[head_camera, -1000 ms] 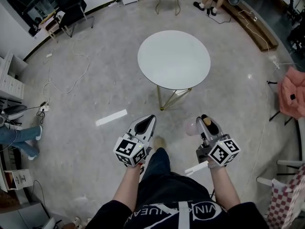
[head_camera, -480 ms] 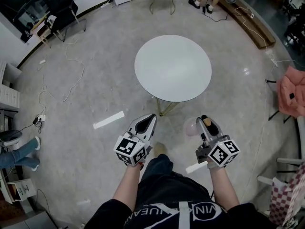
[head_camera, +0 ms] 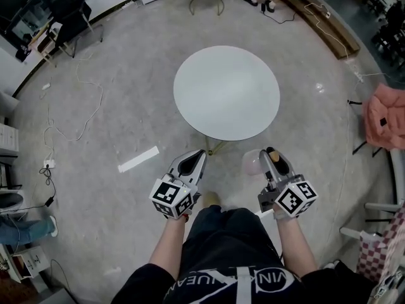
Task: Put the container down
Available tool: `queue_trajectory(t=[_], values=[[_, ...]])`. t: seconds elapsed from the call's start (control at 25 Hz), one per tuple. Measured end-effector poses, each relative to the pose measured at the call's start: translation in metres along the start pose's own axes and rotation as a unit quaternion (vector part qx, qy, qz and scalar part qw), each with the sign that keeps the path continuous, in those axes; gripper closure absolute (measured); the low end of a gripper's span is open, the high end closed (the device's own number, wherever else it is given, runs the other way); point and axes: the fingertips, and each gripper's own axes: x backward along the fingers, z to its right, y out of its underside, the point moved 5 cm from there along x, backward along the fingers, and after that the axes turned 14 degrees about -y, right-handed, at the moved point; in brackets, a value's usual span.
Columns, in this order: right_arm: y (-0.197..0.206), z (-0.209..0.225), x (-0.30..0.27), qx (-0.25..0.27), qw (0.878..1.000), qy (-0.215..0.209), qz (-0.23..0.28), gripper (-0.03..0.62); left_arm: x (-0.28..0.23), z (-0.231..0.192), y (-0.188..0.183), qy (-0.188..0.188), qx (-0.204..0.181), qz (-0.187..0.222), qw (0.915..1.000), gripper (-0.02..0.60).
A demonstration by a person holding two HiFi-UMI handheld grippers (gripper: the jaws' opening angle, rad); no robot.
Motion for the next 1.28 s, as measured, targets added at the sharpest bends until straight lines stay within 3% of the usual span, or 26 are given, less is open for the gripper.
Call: queue_trajectory(t=[0.36,0.68,1.28], values=[[-0.009,0.017,-0.022,0.007,1.0,-0.013,-0.021,0.465,-0.012,0.0,0.009,-0.004,0.011,-0.013,0.9998,0.568],[-0.013,0.043,-0.065,0.0,0.999,-0.028,-0.037,0.465,-0.04,-0.026,-0.013,-0.022,0.003,-0.009,0.9997,0.568],[-0.036,0.115,-0.135,0.012,0.996,-0.048,-0.081,0.465,-0.128,-0.044,-0.033,-0.029,0.003,-0.024,0.9993,0.568]])
